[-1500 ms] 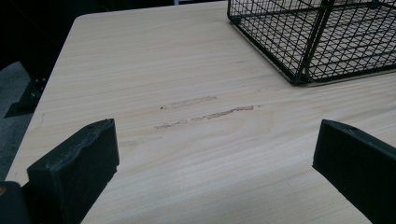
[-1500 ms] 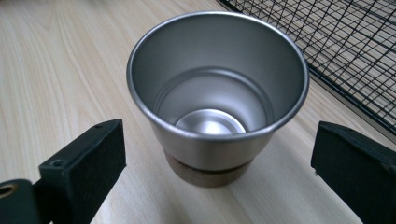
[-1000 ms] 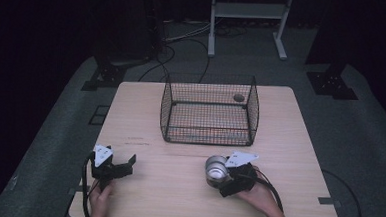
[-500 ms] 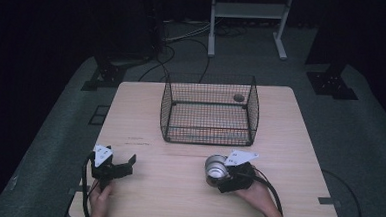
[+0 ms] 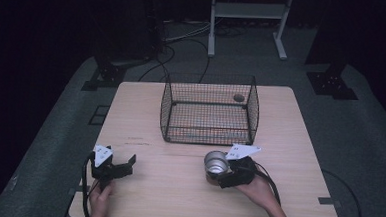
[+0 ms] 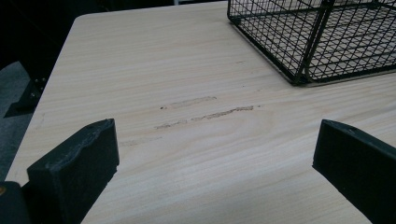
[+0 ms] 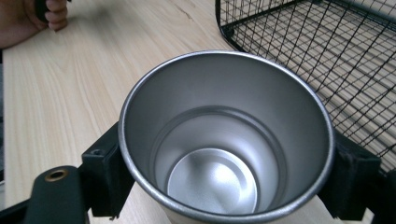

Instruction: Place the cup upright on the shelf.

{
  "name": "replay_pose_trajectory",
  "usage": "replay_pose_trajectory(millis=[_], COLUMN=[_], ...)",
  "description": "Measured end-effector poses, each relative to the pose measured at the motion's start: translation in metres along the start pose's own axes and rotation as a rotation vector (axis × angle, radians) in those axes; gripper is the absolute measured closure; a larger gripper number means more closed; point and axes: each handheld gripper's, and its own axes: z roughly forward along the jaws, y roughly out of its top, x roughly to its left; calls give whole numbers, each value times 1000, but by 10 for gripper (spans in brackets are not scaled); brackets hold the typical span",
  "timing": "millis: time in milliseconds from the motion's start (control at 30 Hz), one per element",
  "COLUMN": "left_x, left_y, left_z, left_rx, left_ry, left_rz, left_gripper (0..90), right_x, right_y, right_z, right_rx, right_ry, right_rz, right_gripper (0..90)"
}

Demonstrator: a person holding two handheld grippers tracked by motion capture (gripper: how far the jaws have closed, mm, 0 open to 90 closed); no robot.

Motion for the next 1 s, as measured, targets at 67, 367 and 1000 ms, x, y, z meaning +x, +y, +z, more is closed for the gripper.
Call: replay_pose_trajectory(millis=[67,367,1000], left_x=[0,0,-1], left_y=[0,0,0], left_z=[0,0,0], left_rx=[-1,4,4], left_ry=[0,0,-1], left_rz=[0,4,4], left_gripper=[0,0,0], right_x=[-1,-7,-23], right_y=[5,22,68], right_z=[-2,-9,-23], right_rx=[-1,-14,-17], right_ry=[2,22,51], right_rz=[4,19,23], right_gripper=[179,180,180])
